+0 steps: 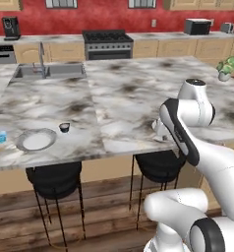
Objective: Place two yogurt containers on each plate.
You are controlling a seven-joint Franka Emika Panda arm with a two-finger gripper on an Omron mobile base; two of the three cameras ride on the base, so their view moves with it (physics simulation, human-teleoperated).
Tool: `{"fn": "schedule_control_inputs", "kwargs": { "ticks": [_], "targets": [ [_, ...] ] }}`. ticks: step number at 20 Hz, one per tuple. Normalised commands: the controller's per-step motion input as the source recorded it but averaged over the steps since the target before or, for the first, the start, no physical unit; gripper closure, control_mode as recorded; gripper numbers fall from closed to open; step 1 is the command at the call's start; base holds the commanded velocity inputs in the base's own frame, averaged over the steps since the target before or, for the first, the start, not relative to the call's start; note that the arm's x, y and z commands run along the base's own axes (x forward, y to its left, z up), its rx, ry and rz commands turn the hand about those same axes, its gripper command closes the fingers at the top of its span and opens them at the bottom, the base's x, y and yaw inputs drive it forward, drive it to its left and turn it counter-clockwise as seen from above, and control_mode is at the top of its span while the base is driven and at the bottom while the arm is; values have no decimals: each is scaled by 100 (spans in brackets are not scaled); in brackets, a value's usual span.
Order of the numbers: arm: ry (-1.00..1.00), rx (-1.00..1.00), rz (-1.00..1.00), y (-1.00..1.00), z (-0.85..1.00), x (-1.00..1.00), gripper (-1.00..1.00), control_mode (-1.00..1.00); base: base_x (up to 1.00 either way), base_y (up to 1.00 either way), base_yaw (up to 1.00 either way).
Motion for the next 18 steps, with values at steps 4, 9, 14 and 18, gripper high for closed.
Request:
{"fn": "schedule_control_inputs", "kwargs": {
  "ticks": [4, 9, 14, 18],
  "targets": [
    [0, 0, 0, 0, 0, 0, -100, 100, 0, 100, 0],
    [0, 0, 0, 0, 0, 0, -100, 100, 2, 100, 0],
    [0, 0, 0, 0, 0, 0, -100, 100, 20, 100, 0],
    [0, 0, 0, 0, 0, 0, -100, 100, 39, 85, 0]
  ]
}}
